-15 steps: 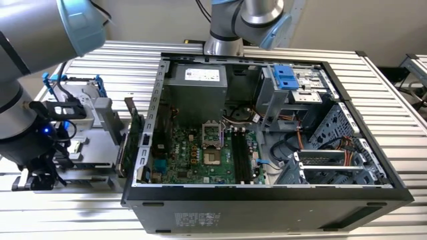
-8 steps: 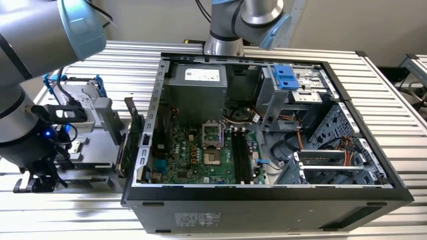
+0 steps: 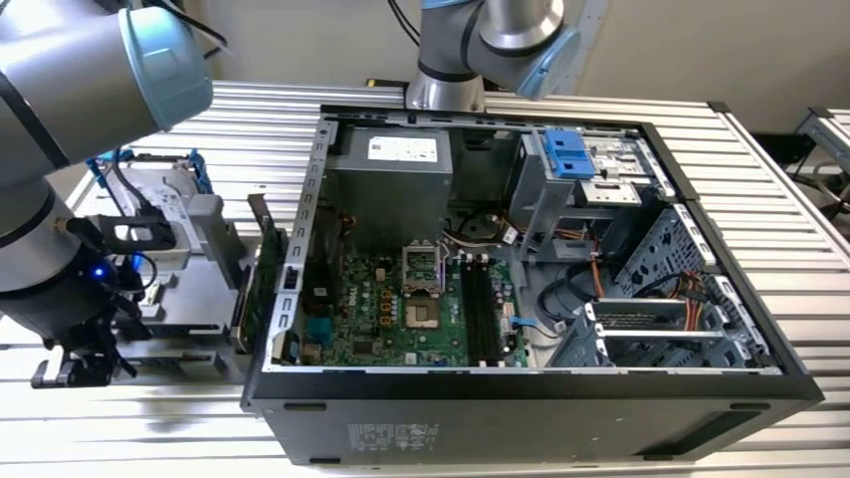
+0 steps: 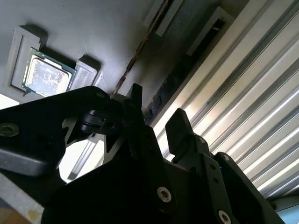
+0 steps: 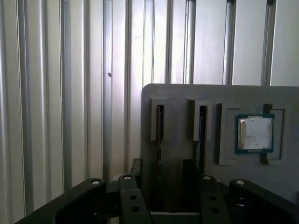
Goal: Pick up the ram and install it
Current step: 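Pick up the ram and move it above insertion slot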
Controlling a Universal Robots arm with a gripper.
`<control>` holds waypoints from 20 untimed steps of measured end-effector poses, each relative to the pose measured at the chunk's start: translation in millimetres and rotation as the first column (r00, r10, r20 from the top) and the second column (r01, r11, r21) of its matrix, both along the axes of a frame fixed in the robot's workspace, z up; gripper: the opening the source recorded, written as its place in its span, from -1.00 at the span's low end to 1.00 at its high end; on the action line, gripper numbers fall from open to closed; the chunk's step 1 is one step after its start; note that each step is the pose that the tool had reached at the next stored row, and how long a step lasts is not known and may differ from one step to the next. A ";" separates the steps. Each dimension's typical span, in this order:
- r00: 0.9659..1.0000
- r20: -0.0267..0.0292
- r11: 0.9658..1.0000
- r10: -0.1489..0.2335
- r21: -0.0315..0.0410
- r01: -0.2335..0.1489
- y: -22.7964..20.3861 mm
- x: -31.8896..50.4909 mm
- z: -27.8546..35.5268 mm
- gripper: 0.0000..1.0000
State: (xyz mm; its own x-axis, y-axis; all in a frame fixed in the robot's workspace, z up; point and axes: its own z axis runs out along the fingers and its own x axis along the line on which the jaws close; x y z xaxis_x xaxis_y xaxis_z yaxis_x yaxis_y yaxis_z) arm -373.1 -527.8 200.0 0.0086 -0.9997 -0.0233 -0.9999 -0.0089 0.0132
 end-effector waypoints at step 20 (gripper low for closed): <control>1.000 0.000 1.000 -0.001 0.000 0.001 -0.1 -0.9 -5.6 -1.00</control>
